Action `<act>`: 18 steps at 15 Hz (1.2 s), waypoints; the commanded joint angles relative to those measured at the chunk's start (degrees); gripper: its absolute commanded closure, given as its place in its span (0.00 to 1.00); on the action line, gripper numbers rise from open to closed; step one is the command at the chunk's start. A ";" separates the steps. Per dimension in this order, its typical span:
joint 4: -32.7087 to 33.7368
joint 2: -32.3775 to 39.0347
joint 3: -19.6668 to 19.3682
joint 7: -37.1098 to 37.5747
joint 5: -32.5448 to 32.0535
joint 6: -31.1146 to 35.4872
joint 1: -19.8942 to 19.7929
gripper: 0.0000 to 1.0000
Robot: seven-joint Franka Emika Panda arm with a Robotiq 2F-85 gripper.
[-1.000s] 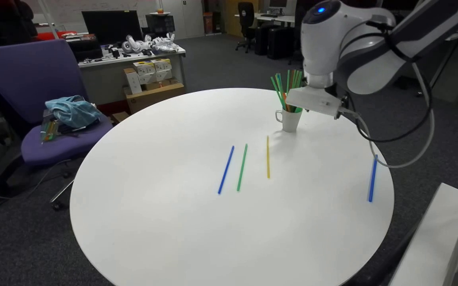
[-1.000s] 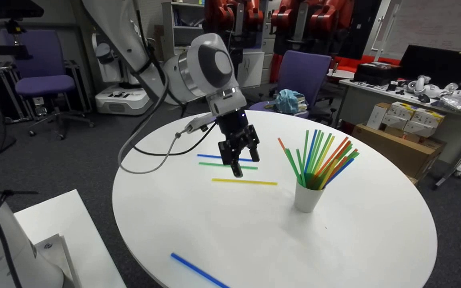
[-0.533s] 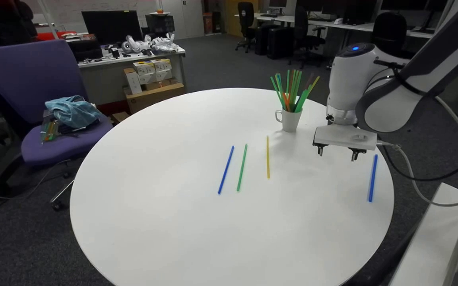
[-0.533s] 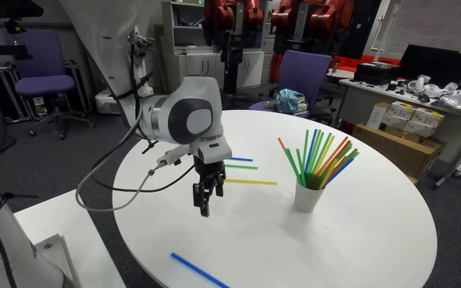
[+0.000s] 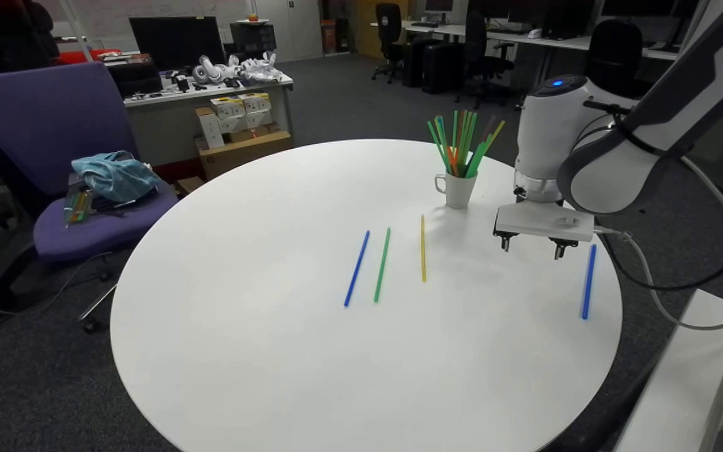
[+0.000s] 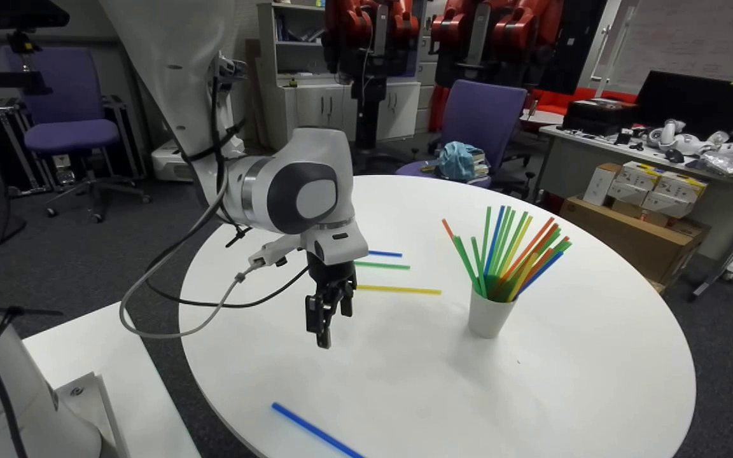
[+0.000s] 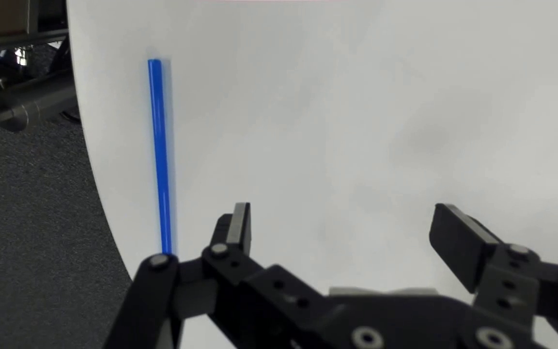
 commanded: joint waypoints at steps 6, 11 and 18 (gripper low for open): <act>0.32 0.11 -6.03 8.06 -8.52 -0.15 4.91 0.00; -1.79 -0.07 -7.00 8.38 -12.35 0.42 3.66 0.00; -4.84 0.66 -9.93 7.69 -14.14 1.52 1.72 0.00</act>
